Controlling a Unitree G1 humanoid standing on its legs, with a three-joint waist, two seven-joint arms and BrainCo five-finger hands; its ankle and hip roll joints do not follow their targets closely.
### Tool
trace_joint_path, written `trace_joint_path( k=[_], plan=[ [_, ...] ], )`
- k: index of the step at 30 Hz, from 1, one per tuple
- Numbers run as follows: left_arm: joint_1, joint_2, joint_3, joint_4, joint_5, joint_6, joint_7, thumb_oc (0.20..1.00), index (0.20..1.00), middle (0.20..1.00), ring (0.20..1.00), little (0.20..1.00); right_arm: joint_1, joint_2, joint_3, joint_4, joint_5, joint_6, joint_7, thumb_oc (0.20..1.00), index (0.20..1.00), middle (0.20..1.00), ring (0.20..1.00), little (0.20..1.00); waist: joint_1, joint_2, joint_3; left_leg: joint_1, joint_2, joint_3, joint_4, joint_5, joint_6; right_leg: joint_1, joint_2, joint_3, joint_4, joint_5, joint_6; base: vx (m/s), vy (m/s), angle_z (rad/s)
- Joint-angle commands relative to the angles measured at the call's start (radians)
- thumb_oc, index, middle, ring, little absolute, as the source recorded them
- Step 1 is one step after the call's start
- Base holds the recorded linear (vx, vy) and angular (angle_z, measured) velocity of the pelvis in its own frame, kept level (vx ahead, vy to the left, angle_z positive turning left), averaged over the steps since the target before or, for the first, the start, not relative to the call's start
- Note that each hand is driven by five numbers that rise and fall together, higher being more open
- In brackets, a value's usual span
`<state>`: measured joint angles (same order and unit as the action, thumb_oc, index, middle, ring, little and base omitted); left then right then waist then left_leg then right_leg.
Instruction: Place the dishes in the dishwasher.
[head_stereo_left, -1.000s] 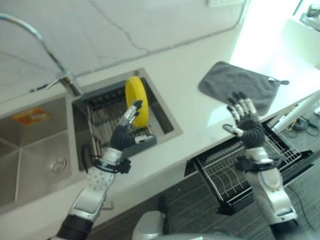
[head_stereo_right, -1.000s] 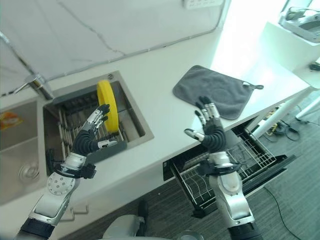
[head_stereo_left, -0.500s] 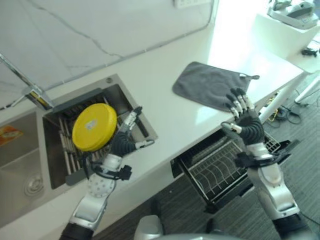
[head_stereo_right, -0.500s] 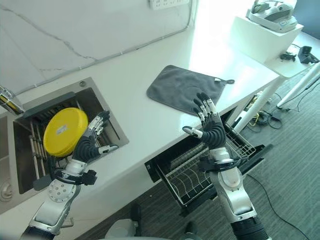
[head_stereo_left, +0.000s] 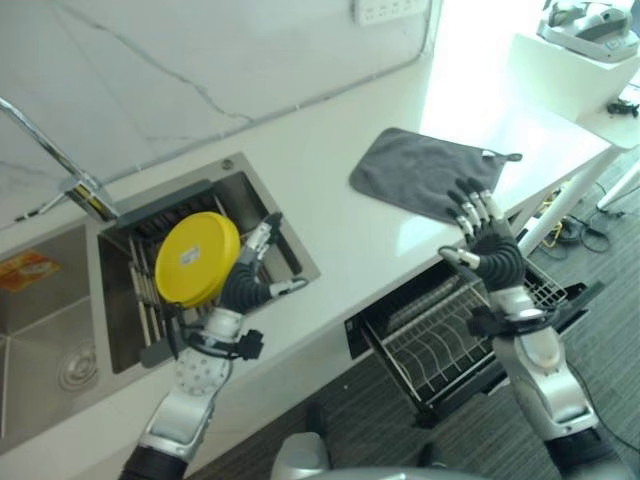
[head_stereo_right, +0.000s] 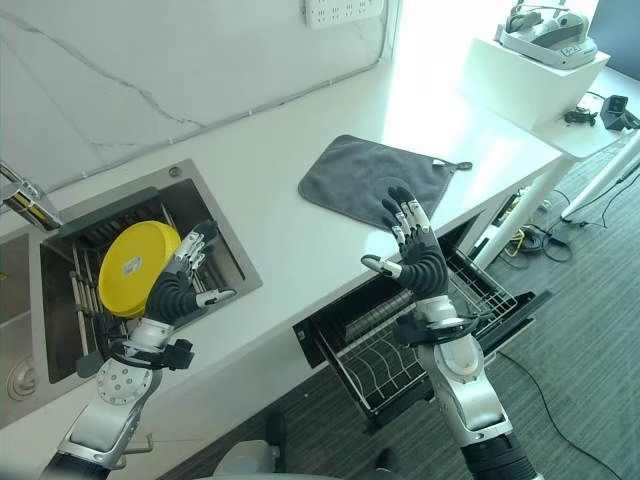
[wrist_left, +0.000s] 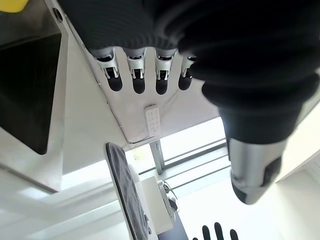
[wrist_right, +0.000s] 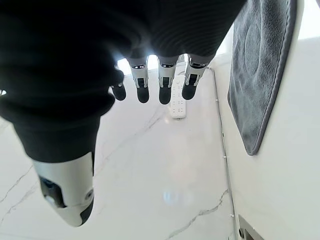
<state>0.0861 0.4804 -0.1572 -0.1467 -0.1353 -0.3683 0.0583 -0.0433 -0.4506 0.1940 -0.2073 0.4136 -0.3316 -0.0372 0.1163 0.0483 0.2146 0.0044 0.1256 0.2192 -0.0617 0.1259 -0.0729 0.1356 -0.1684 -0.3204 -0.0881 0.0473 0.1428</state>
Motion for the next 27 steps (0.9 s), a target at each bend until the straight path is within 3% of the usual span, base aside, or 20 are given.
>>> trace_joint_path(
  k=[1,6,9,13,27],
  plan=[
    [-0.026,0.020,0.006,-0.041,0.024,-0.044,0.023,1.000,1.000,1.000,1.000,1.000,-0.048,0.004,0.013,-0.073,0.015,-0.025,0.011,1.000,1.000,1.000,1.000,1.000,0.019,-0.024,-0.044,-0.029,0.022,-0.075,0.008,-0.087,-0.011,0.036,-0.046,-0.037,0.065,-0.124,0.009,-0.04,0.020,0.15],
    [-0.018,0.021,0.017,-0.053,0.030,-0.048,0.037,1.000,1.000,1.000,1.000,1.000,-0.055,0.006,0.033,-0.079,0.029,-0.010,0.039,1.000,1.000,1.000,1.000,1.000,0.034,-0.022,-0.050,-0.026,0.014,-0.079,-0.006,-0.083,-0.011,0.046,-0.047,-0.057,0.061,-0.124,0.011,-0.06,0.022,0.16],
    [-0.008,0.018,0.037,-0.061,0.054,-0.055,0.057,1.000,1.000,1.000,1.000,1.000,-0.063,0.020,0.051,-0.077,0.110,0.044,0.100,1.000,1.000,1.000,1.000,1.000,0.053,-0.021,-0.054,-0.032,0.010,-0.092,-0.010,-0.079,-0.009,0.054,-0.043,-0.074,0.069,-0.135,0.006,-0.04,0.017,0.17],
    [0.004,0.018,0.062,-0.068,0.063,-0.060,0.061,1.000,1.000,1.000,1.000,1.000,-0.070,0.034,0.069,-0.069,0.130,0.069,0.128,1.000,1.000,1.000,1.000,1.000,0.074,-0.021,-0.054,-0.039,0.006,-0.104,-0.011,-0.073,-0.011,0.072,-0.038,-0.094,0.076,-0.150,0.002,-0.01,-0.001,0.24],
    [0.058,0.019,0.149,-0.075,0.066,-0.053,0.043,1.000,1.000,1.000,1.000,1.000,-0.143,0.067,0.111,-0.015,0.122,0.101,0.087,1.000,1.000,1.000,1.000,1.000,0.175,-0.017,-0.059,-0.083,-0.003,-0.149,-0.017,-0.035,-0.018,0.105,-0.010,-0.166,0.095,-0.181,-0.023,-0.01,-0.013,0.28]
  ],
)
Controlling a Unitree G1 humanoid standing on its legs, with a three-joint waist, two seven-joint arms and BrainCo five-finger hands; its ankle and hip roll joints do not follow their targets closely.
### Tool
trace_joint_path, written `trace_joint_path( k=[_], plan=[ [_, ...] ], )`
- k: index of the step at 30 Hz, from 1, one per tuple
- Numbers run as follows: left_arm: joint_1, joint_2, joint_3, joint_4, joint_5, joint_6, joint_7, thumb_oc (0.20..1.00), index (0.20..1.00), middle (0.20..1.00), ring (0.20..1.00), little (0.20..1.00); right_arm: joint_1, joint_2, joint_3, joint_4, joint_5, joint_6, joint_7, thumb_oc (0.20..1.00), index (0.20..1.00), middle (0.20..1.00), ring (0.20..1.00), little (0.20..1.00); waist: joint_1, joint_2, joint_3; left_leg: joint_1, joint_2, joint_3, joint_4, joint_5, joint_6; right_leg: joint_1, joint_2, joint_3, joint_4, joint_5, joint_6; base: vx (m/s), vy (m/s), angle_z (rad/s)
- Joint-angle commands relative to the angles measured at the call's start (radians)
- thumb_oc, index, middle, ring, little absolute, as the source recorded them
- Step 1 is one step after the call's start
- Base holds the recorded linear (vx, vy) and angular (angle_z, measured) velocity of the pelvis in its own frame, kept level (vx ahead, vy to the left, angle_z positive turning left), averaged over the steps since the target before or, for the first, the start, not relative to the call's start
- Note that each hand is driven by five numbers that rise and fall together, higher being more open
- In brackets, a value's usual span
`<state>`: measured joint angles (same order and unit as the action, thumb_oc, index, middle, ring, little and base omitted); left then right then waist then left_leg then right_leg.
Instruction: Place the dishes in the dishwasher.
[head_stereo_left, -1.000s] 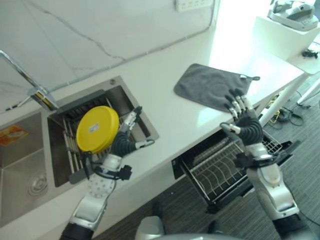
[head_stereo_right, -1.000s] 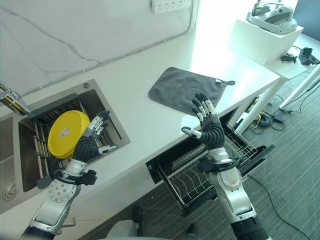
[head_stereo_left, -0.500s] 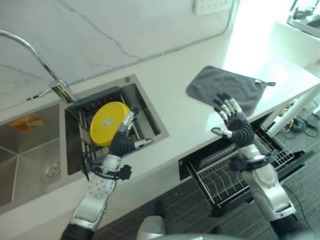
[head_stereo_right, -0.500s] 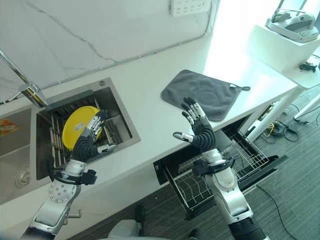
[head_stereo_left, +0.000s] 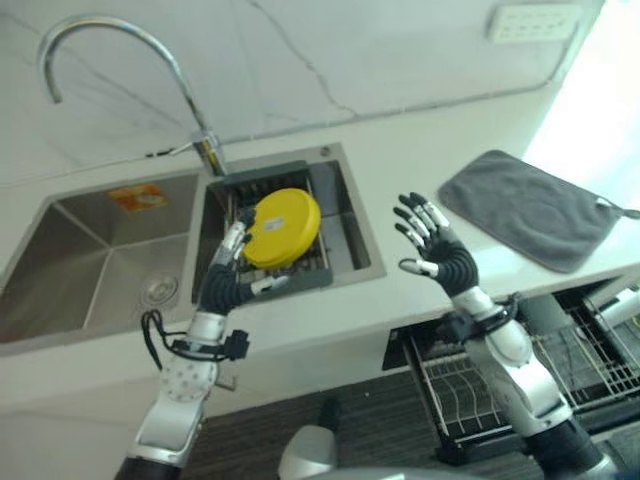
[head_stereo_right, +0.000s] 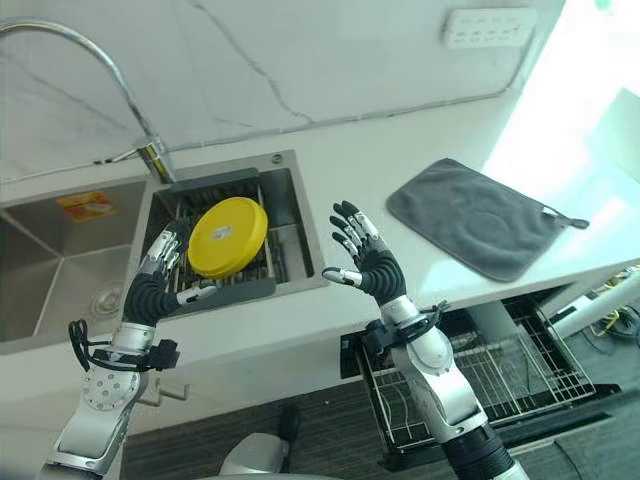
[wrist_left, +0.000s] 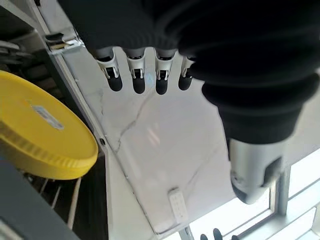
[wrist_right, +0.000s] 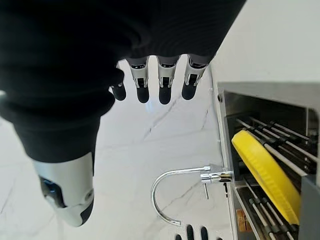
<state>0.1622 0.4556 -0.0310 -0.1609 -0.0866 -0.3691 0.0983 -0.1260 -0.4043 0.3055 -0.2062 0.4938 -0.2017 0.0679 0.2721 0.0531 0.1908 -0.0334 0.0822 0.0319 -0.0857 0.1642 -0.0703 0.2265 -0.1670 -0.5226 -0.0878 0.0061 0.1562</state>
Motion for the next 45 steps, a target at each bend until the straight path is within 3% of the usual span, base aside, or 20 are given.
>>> trace_joint_path(
  k=[1,6,8,10,20,25,30,31,34,35,45],
  plan=[
    [-0.016,0.044,0.026,-0.062,0.019,-0.051,-0.002,1.000,1.000,1.000,1.000,1.000,-0.064,0.024,0.002,-0.012,0.042,-0.026,-0.020,1.000,1.000,1.000,1.000,1.000,0.023,-0.021,-0.036,-0.046,0.041,0.036,0.007,-0.072,-0.022,0.014,-0.010,0.033,0.096,-0.141,-0.038,0.01,-0.017,0.09],
    [-0.016,0.047,0.032,-0.058,0.012,-0.059,-0.035,1.000,1.000,1.000,1.000,1.000,-0.101,0.037,0.008,0.018,0.076,-0.009,-0.013,1.000,1.000,1.000,1.000,1.000,0.045,-0.021,-0.038,-0.048,0.036,0.019,0.006,-0.067,-0.024,0.020,-0.002,0.020,0.096,-0.143,-0.043,0.02,-0.015,0.11],
    [-0.021,0.052,0.033,-0.054,0.011,-0.063,-0.064,1.000,1.000,1.000,1.000,1.000,-0.133,0.050,0.006,0.045,0.157,0.026,0.020,1.000,1.000,1.000,1.000,1.000,0.059,-0.024,-0.040,-0.047,0.031,0.003,0.006,-0.063,-0.024,0.028,0.002,0.013,0.095,-0.142,-0.045,0.08,-0.033,0.19],
    [-0.034,0.059,0.027,-0.047,0.008,-0.061,-0.089,1.000,1.000,1.000,1.000,1.000,-0.164,0.082,0.005,0.078,0.321,0.109,0.067,1.000,1.000,1.000,1.000,1.000,0.072,-0.030,-0.043,-0.047,0.027,-0.014,0.004,-0.057,-0.023,0.036,0.003,0.002,0.093,-0.139,-0.044,0.08,-0.049,0.23],
    [-0.050,0.079,0.018,-0.042,-0.009,-0.057,-0.144,1.000,1.000,1.000,1.000,1.000,-0.236,0.093,-0.025,0.149,0.332,0.176,0.041,1.000,1.000,1.000,1.000,1.000,0.095,-0.040,-0.049,-0.047,0.019,-0.049,0.005,-0.052,-0.024,0.051,0.007,-0.007,0.085,-0.132,-0.044,0.04,-0.023,0.10],
    [-0.058,0.096,0.001,-0.032,-0.020,-0.065,-0.172,1.000,1.000,1.000,1.000,1.000,-0.342,0.082,-0.042,0.202,0.318,0.205,-0.018,1.000,1.000,1.000,1.000,1.000,0.113,-0.044,-0.049,-0.042,0.015,-0.078,0.008,-0.051,-0.026,0.058,0.010,-0.008,0.075,-0.124,-0.047,0.05,-0.015,0.01],
    [-0.081,0.112,-0.016,-0.026,-0.030,-0.057,-0.196,1.000,1.000,1.000,1.000,1.000,-0.426,0.061,-0.068,0.257,0.305,0.193,-0.074,1.000,1.000,1.000,1.000,1.000,0.123,-0.045,-0.049,-0.043,0.013,-0.090,0.008,-0.049,-0.028,0.063,0.012,-0.016,0.069,-0.118,-0.046,0.05,-0.010,0.07],
    [-0.085,0.114,-0.020,-0.023,-0.031,-0.054,-0.199,1.000,1.000,1.000,1.000,1.000,-0.439,0.055,-0.076,0.264,0.309,0.196,-0.086,1.000,1.000,1.000,1.000,1.000,0.121,-0.052,-0.051,-0.035,0.014,-0.094,0.006,-0.069,-0.036,0.072,0.014,-0.003,0.068,-0.137,-0.045,0.10,-0.041,0.14],
    [-0.092,0.124,-0.027,-0.015,-0.041,-0.058,-0.207,1.000,1.000,1.000,1.000,1.000,-0.468,0.042,-0.094,0.285,0.312,0.199,-0.107,1.000,1.000,1.000,1.000,1.000,0.126,-0.045,-0.049,-0.044,0.009,-0.091,0.008,-0.049,-0.027,0.067,0.010,-0.021,0.071,-0.118,-0.045,0.01,0.031,0.14],
    [-0.098,0.128,-0.029,-0.012,-0.046,-0.054,-0.211,1.000,1.000,1.000,1.000,1.000,-0.479,0.038,-0.097,0.298,0.313,0.200,-0.117,1.000,1.000,1.000,1.000,1.000,0.126,-0.050,-0.051,-0.036,0.009,-0.097,0.006,-0.067,-0.035,0.077,0.012,-0.009,0.068,-0.135,-0.043,0.11,-0.040,0.04],
    [-0.113,0.150,-0.044,0.001,-0.069,-0.055,-0.243,1.000,1.000,1.000,1.000,1.000,-0.544,0.015,-0.114,0.414,0.306,0.222,-0.153,1.000,1.000,1.000,1.000,1.000,0.144,-0.048,-0.050,-0.030,-0.003,-0.112,0.007,-0.069,-0.031,0.087,0.005,-0.021,0.067,-0.129,-0.037,0.05,-0.001,0.06]
  ],
)
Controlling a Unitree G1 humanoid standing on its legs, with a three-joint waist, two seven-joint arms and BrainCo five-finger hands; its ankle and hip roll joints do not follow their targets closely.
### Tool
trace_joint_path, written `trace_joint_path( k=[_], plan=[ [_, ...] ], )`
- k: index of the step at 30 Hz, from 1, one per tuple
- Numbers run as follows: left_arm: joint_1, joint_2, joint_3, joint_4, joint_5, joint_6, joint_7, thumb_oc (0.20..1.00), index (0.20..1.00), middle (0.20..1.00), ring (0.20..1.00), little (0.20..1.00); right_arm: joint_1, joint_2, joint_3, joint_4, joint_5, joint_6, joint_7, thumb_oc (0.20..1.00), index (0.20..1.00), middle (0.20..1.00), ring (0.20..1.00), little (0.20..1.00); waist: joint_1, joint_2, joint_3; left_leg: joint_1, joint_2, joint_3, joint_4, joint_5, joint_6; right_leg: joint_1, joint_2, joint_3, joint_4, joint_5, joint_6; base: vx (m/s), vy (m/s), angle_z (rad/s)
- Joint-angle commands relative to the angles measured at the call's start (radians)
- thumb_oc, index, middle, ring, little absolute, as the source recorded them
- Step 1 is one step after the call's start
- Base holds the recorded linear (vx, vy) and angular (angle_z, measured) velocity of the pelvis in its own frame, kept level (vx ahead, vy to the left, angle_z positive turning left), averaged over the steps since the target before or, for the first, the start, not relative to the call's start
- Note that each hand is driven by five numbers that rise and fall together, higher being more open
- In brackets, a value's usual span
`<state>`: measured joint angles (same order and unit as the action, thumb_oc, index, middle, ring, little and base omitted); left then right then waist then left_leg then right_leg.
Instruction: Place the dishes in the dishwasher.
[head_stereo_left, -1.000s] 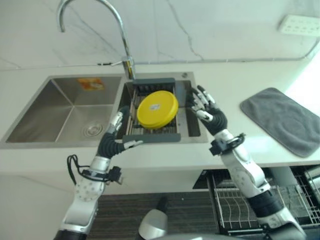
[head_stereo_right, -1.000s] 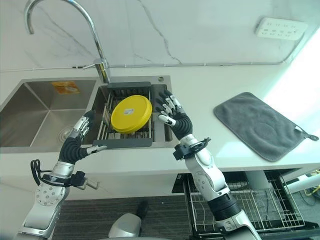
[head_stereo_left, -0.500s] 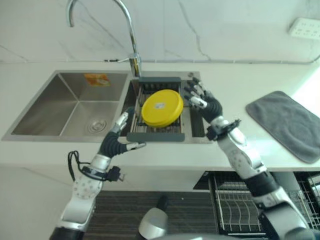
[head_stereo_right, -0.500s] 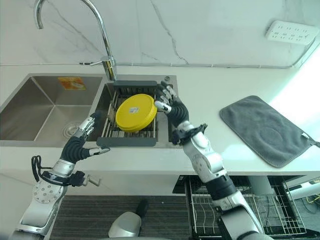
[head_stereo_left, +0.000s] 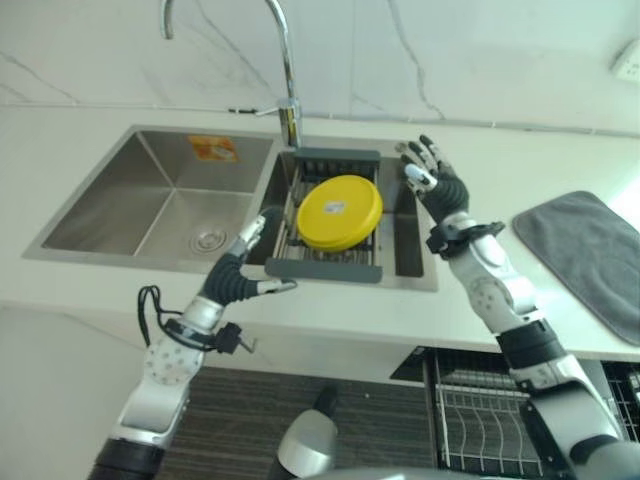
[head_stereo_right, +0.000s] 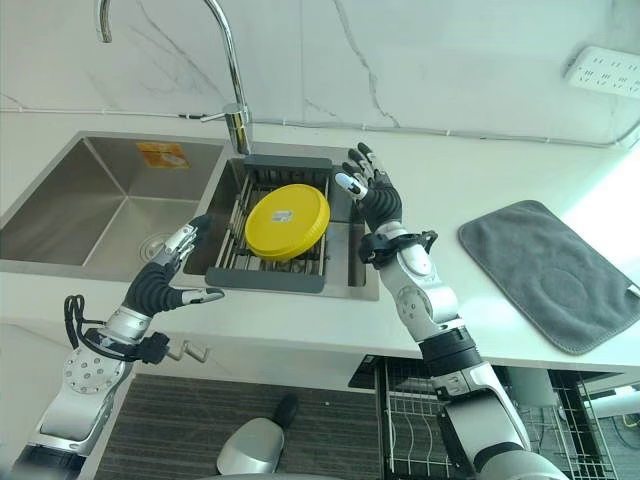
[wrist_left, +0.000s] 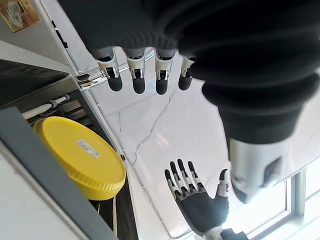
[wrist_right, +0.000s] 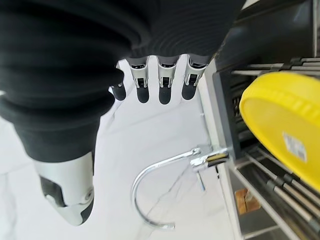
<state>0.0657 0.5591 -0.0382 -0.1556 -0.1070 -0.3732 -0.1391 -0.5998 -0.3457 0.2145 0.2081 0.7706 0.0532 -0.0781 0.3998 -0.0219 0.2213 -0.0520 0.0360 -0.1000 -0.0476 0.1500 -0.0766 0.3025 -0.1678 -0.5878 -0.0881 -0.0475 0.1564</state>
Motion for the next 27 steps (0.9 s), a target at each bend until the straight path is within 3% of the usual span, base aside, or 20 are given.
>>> trace_joint_path(
  k=[1,27],
  plan=[
    [-0.018,0.047,-0.037,-0.004,-0.050,-0.050,-0.006,1.000,1.000,1.000,1.000,1.000,-0.073,-0.044,-0.024,0.005,0.030,-0.033,-0.008,1.000,1.000,1.000,1.000,1.000,0.017,0.027,-0.080,-0.012,0.043,0.020,-0.031,-0.055,-0.024,0.011,0.005,0.043,0.067,-0.075,-0.037,0.04,0.003,0.03],
    [-0.012,0.059,-0.047,-0.011,-0.091,-0.052,-0.056,1.000,1.000,1.000,1.000,1.000,-0.074,-0.011,-0.025,0.160,0.050,-0.014,-0.006,1.000,1.000,1.000,1.000,1.000,0.030,0.041,-0.077,-0.004,0.037,-0.007,-0.031,-0.055,-0.023,0.012,-0.008,0.038,0.063,-0.062,-0.024,0.03,0.005,0.00]
  ],
)
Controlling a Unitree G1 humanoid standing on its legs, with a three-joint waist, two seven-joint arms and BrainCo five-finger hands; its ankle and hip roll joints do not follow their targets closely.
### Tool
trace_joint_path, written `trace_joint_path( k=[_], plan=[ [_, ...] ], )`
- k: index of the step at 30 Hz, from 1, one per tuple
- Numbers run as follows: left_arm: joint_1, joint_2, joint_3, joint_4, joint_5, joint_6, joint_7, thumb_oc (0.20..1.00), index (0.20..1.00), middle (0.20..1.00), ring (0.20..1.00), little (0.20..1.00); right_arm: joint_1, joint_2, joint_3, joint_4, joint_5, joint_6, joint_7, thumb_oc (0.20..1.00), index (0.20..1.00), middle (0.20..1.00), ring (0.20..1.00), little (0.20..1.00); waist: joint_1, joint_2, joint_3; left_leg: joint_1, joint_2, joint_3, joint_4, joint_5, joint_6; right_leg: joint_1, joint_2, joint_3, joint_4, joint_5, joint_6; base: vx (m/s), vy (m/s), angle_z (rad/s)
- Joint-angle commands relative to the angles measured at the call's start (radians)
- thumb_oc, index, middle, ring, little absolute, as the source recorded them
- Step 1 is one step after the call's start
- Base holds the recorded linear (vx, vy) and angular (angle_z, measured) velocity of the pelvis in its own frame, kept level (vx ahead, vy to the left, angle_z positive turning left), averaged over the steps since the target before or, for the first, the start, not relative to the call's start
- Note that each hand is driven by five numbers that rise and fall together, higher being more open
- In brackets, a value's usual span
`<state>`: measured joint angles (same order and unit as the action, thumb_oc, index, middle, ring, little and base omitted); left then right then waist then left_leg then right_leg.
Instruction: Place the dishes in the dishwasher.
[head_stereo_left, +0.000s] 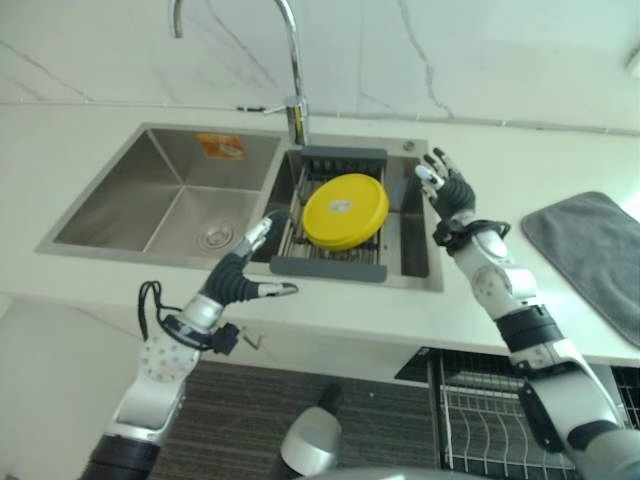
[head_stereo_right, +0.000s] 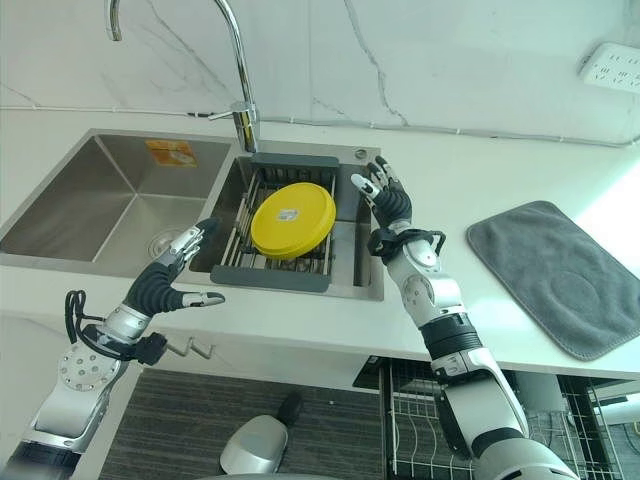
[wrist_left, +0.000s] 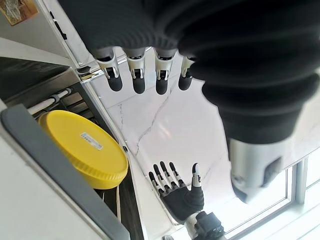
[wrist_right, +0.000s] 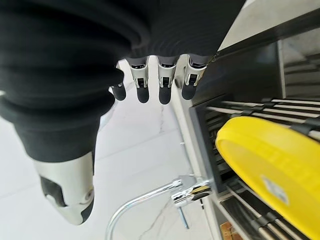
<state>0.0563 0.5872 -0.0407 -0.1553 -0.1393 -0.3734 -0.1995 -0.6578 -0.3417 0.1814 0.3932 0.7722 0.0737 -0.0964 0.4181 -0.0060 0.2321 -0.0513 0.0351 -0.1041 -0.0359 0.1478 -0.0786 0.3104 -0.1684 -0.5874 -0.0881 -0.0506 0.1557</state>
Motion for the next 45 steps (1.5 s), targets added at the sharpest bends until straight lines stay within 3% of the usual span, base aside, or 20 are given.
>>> trace_joint_path(
  k=[1,22,45],
  plan=[
    [-0.001,0.031,-0.044,-0.014,-0.061,-0.049,0.000,1.000,1.000,1.000,1.000,1.000,-0.009,-0.009,0.011,-0.016,0.046,-0.037,0.016,1.000,1.000,1.000,1.000,1.000,0.014,0.026,-0.087,-0.004,0.037,-0.006,-0.042,-0.053,-0.020,0.003,-0.009,0.035,0.065,-0.058,-0.023,0.03,0.014,0.00],
    [0.018,0.037,-0.032,-0.021,-0.054,-0.058,-0.035,1.000,1.000,1.000,1.000,1.000,0.004,0.028,0.036,0.048,0.035,-0.028,0.007,1.000,1.000,1.000,1.000,1.000,0.035,0.032,-0.071,-0.010,0.027,-0.012,-0.042,-0.047,-0.015,0.011,-0.020,0.013,0.073,-0.055,-0.016,0.02,0.012,0.01],
    [-0.013,0.054,-0.051,-0.008,-0.041,-0.079,-0.009,1.000,1.000,1.000,1.000,1.000,-0.062,-0.020,-0.014,0.198,0.080,-0.041,0.007,1.000,1.000,1.000,1.000,1.000,0.051,0.040,-0.031,-0.018,0.010,-0.043,-0.041,-0.044,-0.002,-0.011,-0.049,0.013,0.096,-0.050,0.007,0.02,0.006,0.02]
  ],
)
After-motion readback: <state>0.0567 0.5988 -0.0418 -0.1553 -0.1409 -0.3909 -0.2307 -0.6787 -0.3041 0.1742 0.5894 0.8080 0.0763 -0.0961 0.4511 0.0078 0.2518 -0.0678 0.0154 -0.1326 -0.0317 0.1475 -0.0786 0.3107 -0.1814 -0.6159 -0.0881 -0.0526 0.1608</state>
